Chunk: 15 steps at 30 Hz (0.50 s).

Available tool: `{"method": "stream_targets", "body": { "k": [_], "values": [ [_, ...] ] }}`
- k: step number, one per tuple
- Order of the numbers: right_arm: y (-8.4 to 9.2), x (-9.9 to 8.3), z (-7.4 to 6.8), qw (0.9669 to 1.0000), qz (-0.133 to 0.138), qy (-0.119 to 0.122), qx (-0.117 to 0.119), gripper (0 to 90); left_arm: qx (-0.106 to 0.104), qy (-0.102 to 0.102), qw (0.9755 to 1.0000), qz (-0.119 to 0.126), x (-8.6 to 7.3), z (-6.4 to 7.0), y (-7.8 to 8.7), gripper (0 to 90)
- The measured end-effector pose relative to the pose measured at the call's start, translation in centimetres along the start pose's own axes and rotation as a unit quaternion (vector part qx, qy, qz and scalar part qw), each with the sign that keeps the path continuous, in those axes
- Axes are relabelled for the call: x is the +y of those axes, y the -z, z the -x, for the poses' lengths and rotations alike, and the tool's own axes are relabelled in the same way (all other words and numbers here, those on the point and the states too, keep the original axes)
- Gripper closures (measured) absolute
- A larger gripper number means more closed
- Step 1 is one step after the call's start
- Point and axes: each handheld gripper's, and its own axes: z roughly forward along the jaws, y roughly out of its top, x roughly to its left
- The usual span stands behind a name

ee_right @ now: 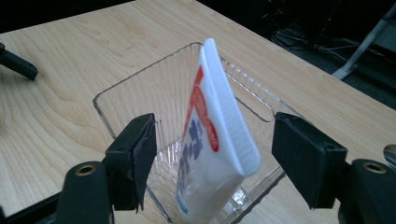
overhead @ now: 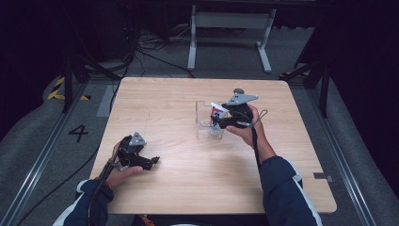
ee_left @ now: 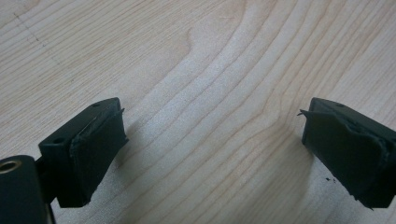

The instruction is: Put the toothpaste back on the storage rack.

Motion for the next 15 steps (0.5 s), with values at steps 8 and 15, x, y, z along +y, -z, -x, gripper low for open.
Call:
{"method": "stream_targets", "body": {
  "k": [8,15],
  "values": [
    [1.1,0.5,-0.4,0.9997,-0.010,0.019,-0.012,27.5,0.001,0.000,1.0000,0.000,0.0,0.0,0.0,6.4],
    [2.0,0.7,-0.7,0.9990,-0.019,0.035,-0.020,25.1,0.000,0.000,1.0000,0.001,0.0,0.0,0.0,6.4]
  ]
}}
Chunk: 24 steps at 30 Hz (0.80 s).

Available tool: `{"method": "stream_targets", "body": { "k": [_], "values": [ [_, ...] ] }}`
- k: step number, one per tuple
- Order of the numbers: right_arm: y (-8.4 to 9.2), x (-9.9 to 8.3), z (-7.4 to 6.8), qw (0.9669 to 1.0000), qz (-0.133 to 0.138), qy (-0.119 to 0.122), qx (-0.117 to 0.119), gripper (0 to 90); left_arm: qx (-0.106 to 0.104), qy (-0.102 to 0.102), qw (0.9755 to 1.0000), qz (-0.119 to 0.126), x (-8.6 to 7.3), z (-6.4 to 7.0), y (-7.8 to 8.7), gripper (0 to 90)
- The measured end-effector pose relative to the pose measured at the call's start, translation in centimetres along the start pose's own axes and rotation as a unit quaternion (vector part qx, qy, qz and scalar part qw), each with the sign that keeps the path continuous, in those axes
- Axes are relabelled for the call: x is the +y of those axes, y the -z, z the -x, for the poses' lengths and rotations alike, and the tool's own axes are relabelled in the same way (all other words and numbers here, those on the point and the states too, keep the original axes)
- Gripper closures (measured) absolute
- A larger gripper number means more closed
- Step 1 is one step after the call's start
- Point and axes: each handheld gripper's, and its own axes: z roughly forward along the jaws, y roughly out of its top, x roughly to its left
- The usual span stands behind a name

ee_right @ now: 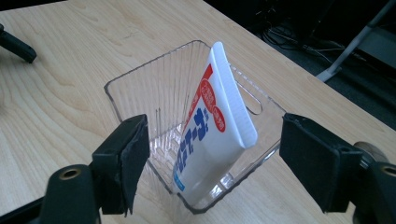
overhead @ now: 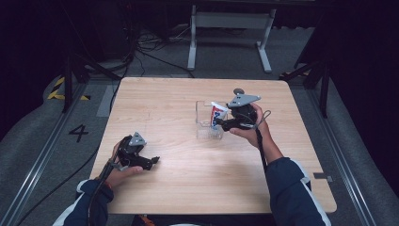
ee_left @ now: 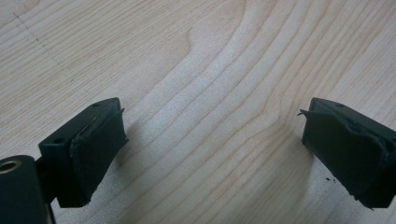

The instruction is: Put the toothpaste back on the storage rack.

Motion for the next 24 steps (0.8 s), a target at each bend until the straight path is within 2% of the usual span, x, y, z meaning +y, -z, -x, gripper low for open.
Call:
{"method": "stream_targets", "body": {
  "k": [7,16,18,24],
  "values": [
    [1.4,0.0,-0.2,0.9999,0.001,0.013,0.000,24.6,0.002,0.001,1.0000,-0.001,0.0,0.0,0.0,6.0],
    [3.0,-0.3,-0.6,0.9992,-0.013,0.032,-0.018,24.1,0.002,0.001,1.0000,-0.001,0.0,0.0,0.0,6.0],
    [3.5,-0.6,-0.7,0.9988,-0.015,0.039,-0.026,24.4,0.002,0.000,1.0000,-0.001,0.0,0.0,0.0,6.0],
    [4.3,-1.6,-0.6,0.9987,-0.020,0.040,-0.024,24.4,0.002,0.000,1.0000,-0.001,0.0,0.0,0.0,6.0]
  ]
}}
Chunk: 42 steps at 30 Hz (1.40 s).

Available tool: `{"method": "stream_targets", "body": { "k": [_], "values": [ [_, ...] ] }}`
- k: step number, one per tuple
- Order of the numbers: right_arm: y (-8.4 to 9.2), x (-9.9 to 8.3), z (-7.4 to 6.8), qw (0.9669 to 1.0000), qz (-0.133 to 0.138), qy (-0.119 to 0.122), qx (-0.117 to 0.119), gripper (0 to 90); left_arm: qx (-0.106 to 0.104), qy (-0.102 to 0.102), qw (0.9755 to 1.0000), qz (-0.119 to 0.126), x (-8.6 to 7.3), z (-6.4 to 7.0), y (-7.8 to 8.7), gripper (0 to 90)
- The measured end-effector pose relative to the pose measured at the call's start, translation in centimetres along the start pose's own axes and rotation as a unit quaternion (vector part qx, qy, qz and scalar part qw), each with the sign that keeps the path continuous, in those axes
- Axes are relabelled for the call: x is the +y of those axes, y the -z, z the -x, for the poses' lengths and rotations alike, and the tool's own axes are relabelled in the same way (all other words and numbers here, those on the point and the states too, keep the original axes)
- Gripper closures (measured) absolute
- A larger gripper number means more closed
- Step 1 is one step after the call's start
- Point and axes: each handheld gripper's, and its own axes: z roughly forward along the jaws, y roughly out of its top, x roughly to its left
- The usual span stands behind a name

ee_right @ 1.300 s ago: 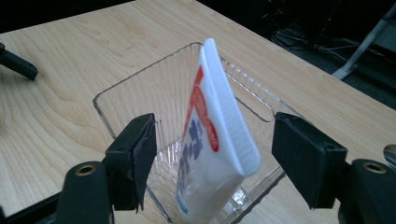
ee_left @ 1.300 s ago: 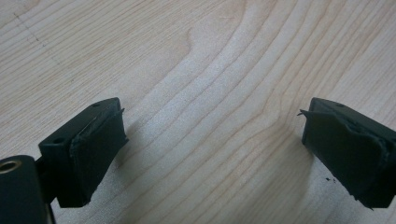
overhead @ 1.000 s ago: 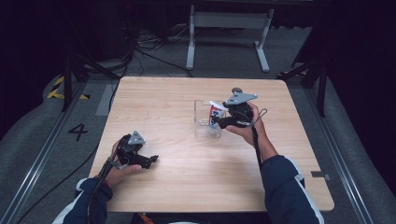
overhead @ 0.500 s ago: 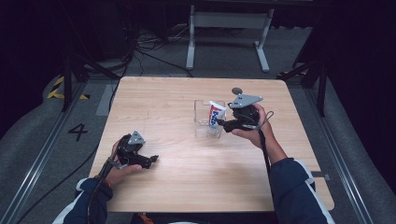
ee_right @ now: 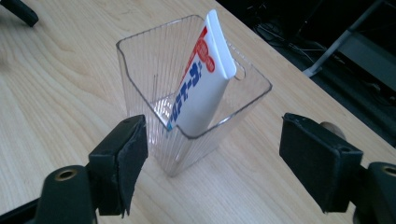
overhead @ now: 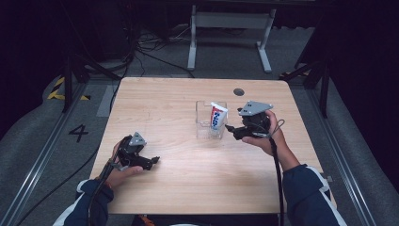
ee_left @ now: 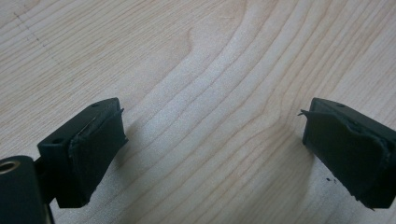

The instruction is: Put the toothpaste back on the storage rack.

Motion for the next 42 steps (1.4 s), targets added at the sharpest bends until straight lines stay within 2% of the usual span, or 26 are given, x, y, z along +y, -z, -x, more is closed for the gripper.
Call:
{"method": "stream_targets", "body": {
  "k": [7,13,26,35,42],
  "values": [
    [1.0,-1.4,-0.2,0.9998,-0.010,0.013,-0.006,24.1,0.000,0.000,1.0000,0.000,0.0,0.0,0.0,6.0],
    [1.7,-2.6,-0.2,0.9997,-0.016,0.013,-0.008,24.0,0.000,0.000,1.0000,0.000,0.0,0.0,0.0,6.0],
    [2.2,-5.3,-0.5,0.9994,-0.034,0.008,-0.008,23.9,0.000,0.000,1.0000,0.000,0.0,0.0,0.0,6.0],
    [2.2,-7.7,-0.7,0.9985,-0.054,0.005,-0.008,23.9,0.000,0.000,1.0000,0.000,0.0,0.0,0.0,6.0],
    [2.9,-9.5,-0.8,0.9981,-0.060,-0.003,-0.013,23.6,0.000,0.000,1.0000,0.000,0.0,0.0,0.0,6.0]
  ]
}}
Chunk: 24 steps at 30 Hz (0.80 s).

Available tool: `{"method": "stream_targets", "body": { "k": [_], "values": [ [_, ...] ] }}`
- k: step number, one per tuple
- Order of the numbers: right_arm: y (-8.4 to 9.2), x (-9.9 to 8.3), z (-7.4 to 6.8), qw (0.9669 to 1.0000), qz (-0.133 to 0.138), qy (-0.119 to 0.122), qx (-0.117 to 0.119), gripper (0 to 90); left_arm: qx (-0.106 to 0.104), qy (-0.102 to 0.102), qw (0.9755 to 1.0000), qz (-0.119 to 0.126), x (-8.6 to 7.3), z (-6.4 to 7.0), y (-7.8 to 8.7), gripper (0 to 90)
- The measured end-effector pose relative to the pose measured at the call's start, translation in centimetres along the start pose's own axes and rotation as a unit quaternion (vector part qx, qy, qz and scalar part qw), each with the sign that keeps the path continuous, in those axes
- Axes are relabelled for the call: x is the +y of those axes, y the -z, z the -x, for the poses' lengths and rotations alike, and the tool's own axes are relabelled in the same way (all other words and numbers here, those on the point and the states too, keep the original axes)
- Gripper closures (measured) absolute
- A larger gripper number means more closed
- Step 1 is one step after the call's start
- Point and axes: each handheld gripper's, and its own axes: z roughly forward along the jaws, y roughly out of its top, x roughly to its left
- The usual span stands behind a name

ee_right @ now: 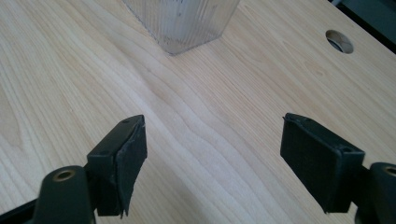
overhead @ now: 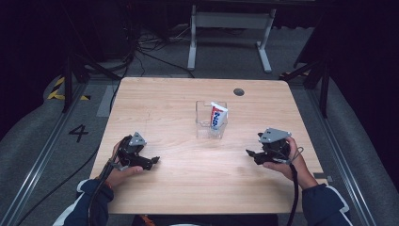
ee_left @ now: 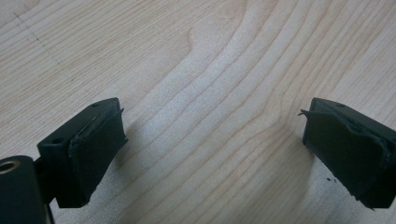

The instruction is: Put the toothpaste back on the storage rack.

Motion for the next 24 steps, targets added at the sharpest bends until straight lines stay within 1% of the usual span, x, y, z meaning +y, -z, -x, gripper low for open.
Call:
{"method": "stream_targets", "body": {
  "k": [2,5,8,12,16,17,18,21,22,24],
  "values": [
    [0.3,-0.5,0.0,1.0000,0.001,-0.006,0.001,23.5,0.000,0.000,1.0000,0.000,0.0,0.0,0.0,6.0],
    [0.7,-1.2,0.2,1.0000,0.001,-0.008,-0.002,23.4,0.000,0.000,1.0000,0.000,0.0,0.0,0.0,6.0],
    [1.0,-2.0,0.3,0.9999,0.000,-0.016,-0.007,23.5,0.000,0.000,1.0000,0.000,0.0,0.0,0.0,6.0],
    [1.5,-3.3,0.7,0.9996,-0.003,-0.027,-0.011,23.4,0.000,0.000,1.0000,0.000,0.0,0.0,0.0,6.0],
    [1.9,-4.4,1.0,0.9991,-0.001,-0.041,-0.013,23.0,0.000,-0.001,1.0000,0.000,0.0,0.0,0.0,6.0],
    [1.9,-4.4,1.0,0.9991,-0.001,-0.041,-0.013,23.0,0.000,-0.001,1.0000,0.000,0.0,0.0,0.0,6.0],
    [2.1,-5.1,1.1,0.9986,-0.001,-0.052,-0.010,22.3,0.000,-0.001,1.0000,0.000,0.0,0.0,0.0,6.0],
    [2.4,-5.9,1.1,0.9980,0.002,-0.062,-0.003,20.9,0.000,-0.001,1.0000,0.000,0.0,0.0,0.0,6.0],
    [2.4,-5.9,1.1,0.9980,0.002,-0.062,-0.003,20.9,0.000,-0.001,1.0000,0.000,0.0,0.0,0.0,6.0],
    [2.6,-6.6,1.2,0.9976,0.002,-0.069,-0.003,20.9,0.000,-0.001,1.0000,0.000,0.0,0.0,0.0,6.0]
  ]
}}
